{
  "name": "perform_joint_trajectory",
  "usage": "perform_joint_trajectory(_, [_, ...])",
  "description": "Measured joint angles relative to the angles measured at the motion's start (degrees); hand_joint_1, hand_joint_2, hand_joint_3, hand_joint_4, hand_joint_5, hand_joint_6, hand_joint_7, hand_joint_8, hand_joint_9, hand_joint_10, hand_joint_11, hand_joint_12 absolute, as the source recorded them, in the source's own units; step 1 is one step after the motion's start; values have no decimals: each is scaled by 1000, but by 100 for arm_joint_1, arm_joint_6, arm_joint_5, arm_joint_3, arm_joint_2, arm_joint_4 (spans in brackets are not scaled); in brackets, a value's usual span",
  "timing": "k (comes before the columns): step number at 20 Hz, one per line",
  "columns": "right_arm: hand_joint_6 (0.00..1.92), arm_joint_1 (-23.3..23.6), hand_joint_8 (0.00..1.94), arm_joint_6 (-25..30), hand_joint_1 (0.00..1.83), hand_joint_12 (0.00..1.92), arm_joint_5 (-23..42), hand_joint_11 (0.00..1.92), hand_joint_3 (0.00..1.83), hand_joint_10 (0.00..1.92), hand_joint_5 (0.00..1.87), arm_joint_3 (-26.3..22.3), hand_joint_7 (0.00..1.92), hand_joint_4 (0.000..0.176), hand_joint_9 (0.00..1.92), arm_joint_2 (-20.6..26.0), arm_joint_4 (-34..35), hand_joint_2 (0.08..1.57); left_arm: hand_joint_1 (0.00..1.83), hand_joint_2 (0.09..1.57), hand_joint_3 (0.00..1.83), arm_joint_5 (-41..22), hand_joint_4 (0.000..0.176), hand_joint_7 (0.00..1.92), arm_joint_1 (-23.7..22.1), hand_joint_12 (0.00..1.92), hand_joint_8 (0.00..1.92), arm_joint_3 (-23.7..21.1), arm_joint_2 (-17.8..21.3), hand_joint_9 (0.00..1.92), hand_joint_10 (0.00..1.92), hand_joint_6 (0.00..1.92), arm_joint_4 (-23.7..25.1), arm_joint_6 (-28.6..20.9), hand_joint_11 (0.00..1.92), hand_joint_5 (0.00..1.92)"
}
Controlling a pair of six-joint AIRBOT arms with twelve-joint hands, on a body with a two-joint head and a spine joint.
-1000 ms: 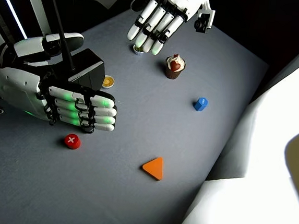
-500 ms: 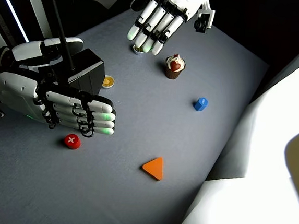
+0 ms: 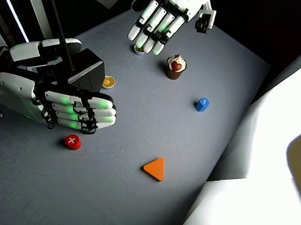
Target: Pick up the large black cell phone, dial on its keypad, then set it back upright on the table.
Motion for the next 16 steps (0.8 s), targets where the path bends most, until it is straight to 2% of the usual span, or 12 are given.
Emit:
perform_joint_trajectory(2, [1, -63, 1, 0, 785, 166, 13, 0, 0, 1, 13, 0, 17, 0, 18, -9, -52, 946, 251, 1247, 0, -7, 0, 403, 0, 892, 1, 0, 0, 406, 4, 2, 0, -7, 0, 352])
perform_joint_trajectory(3, [2, -76, 2, 0, 799, 246, 13, 0, 0, 3, 32, 0, 32, 0, 34, -13, -59, 909, 245, 1252, 2, -2, 0, 374, 0, 811, 2, 0, 0, 369, 4, 2, -4, -13, 0, 328])
perform_joint_trajectory(5, [0, -114, 0, 4, 829, 24, 9, 0, 13, 0, 0, 0, 0, 0, 0, -24, -59, 965, 277, 1244, 0, -2, 0, 402, 0, 813, 8, 0, 0, 397, 11, 7, 2, -13, 0, 353])
perform_joint_trajectory(7, [0, -114, 1, 7, 801, 14, 4, 27, 24, 0, 0, 0, 3, 0, 0, -31, -61, 997, 259, 1248, 1, -7, 0, 401, 0, 782, 4, 0, 0, 386, 3, 2, 0, -13, 0, 347])
perform_joint_trajectory(8, [2, -114, 3, 9, 746, 225, 7, 5, 0, 2, 18, 0, 31, 0, 23, -31, -61, 1029, 243, 1253, 3, -7, 0, 389, 0, 771, 1, 0, 0, 377, 1, 0, 11, -15, 0, 340])
perform_joint_trajectory(9, [2, -131, 3, 11, 743, 307, 11, 0, 0, 3, 26, 7, 41, 0, 33, -33, -61, 1032, 247, 1253, 1, -7, 0, 391, 0, 773, 2, 0, 0, 378, 1, 1, 17, -15, 0, 341])
perform_joint_trajectory(10, [0, -131, 3, 13, 708, 233, 7, 0, 0, 0, 4, 24, 14, 0, 6, -39, -79, 1055, 244, 1253, 1, -9, 0, 409, 0, 822, 6, 0, 0, 397, 7, 4, 20, -15, 0, 354])
perform_joint_trajectory(12, [4, -131, 1, 17, 797, 193, 7, 0, 0, 0, 21, 50, 6, 0, 0, -59, -83, 1046, 215, 1260, 3, -9, 0, 384, 0, 787, 1, 0, 0, 374, 1, 1, 22, -17, 0, 346])
perform_joint_trajectory(13, [5, -131, 4, 17, 795, 357, 2, 0, 0, 5, 71, 72, 63, 0, 50, -59, -101, 1009, 223, 1256, 0, -9, 0, 388, 0, 778, 3, 0, 0, 374, 2, 2, 22, -17, 0, 350])
perform_joint_trajectory(15, [5, -131, 4, 35, 872, 344, 7, 0, 0, 3, 98, 98, 85, 0, 59, -61, -101, 997, 243, 1252, 0, -9, 0, 380, 0, 731, 1, 0, 0, 357, 1, 0, 42, -17, 0, 350])
perform_joint_trajectory(16, [5, -131, 6, 39, 879, 409, 9, 0, 0, 9, 109, 131, 100, 0, 82, -72, -101, 1008, 263, 1245, 0, -9, 0, 391, 0, 795, 3, 0, -2, 373, 5, 1, 44, -17, 0, 355])
